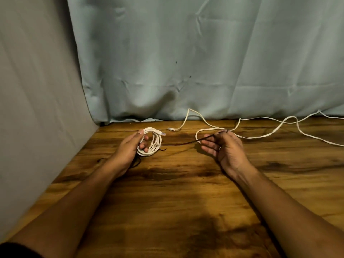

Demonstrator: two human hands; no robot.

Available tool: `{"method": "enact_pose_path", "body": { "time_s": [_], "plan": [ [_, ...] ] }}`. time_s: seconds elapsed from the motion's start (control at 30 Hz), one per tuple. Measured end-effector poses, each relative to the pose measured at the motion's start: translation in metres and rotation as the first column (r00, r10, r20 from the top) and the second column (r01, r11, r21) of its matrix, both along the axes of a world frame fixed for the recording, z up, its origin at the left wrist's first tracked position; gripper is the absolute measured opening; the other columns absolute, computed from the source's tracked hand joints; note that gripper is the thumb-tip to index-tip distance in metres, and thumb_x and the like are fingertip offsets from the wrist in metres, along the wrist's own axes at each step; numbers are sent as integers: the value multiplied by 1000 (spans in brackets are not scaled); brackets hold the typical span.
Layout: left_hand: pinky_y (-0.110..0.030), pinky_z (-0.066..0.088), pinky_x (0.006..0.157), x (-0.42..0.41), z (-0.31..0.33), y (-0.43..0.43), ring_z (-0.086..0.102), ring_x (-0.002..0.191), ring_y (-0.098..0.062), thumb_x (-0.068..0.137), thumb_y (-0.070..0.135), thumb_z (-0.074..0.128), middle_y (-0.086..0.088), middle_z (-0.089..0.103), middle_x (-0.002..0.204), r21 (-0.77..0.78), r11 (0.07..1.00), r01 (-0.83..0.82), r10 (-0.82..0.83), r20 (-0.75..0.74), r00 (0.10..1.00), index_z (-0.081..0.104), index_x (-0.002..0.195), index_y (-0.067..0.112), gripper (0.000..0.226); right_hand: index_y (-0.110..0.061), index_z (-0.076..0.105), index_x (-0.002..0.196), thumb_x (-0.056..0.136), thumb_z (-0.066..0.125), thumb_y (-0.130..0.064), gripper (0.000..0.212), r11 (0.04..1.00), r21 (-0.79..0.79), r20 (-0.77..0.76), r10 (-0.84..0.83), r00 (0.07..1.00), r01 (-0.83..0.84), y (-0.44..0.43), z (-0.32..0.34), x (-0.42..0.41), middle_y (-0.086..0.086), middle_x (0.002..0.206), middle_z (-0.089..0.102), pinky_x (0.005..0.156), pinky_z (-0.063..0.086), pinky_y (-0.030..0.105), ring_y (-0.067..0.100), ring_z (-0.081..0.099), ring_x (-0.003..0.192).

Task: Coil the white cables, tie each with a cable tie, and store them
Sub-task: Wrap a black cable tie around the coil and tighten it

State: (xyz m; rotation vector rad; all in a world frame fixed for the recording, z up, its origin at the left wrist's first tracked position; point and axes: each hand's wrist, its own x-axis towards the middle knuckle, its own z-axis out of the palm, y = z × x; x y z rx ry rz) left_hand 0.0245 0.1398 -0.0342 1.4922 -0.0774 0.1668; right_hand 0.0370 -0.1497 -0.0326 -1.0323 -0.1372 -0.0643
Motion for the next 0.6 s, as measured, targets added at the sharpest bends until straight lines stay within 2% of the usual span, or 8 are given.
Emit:
{"method": "enact_pose_path", "body": {
  "time_s": [0.1, 0.2, 0.3, 0.5, 0.6],
  "plan": [
    [-31, 44, 69, -2, 2, 2, 51, 65, -18, 110, 35, 40, 1, 48, 63, 19, 1000, -13, 13, 3, 1000, 62, 98, 7, 37, -11, 59, 92, 101, 51, -3, 14, 1000, 19, -6, -8, 1000, 8, -2, -1, 3, 17, 82, 74, 77, 63, 43, 30, 75, 78],
    [-31, 44, 69, -1, 7, -3, 51, 65, -18, 109, 35, 41, 1, 48, 62, -7, 1000, -18, 18, 16, 1000, 61, 96, 8, 36, -10, 61, 93, 99, 51, -3, 13, 999, 15, -5, 32, 999, -32, -1, 0, 1, 19, 91, 75, 79, 63, 45, 31, 73, 81],
    [-32, 43, 68, -1, 17, -16, 49, 64, -19, 109, 31, 42, 1, 46, 60, -50, 999, 6, -2, 71, 997, 60, 92, 9, 34, -13, 60, 86, 97, 50, -3, 18, 998, 27, -32, 65, 997, -65, -2, 2, -2, 18, 93, 75, 82, 62, 46, 31, 74, 83],
    [-29, 40, 62, 0, 32, -66, 48, 60, -16, 110, 28, 41, 2, 44, 58, -30, 997, 78, -74, 114, 991, 60, 89, 10, 34, -9, 62, 87, 97, 53, 2, 17, 996, -39, -82, 76, 994, -80, -3, 5, -8, 13, 77, 70, 71, 63, 43, 26, 72, 67],
    [-30, 39, 62, 9, 31, -95, 46, 60, -15, 109, 29, 42, 4, 45, 59, 22, 995, 101, -103, 133, 986, 62, 88, 13, 34, -5, 65, 90, 98, 58, 1, 12, 982, -158, -68, 91, 994, -101, -4, 5, -13, 14, 76, 68, 57, 63, 33, 20, 70, 60]
  ]
}}
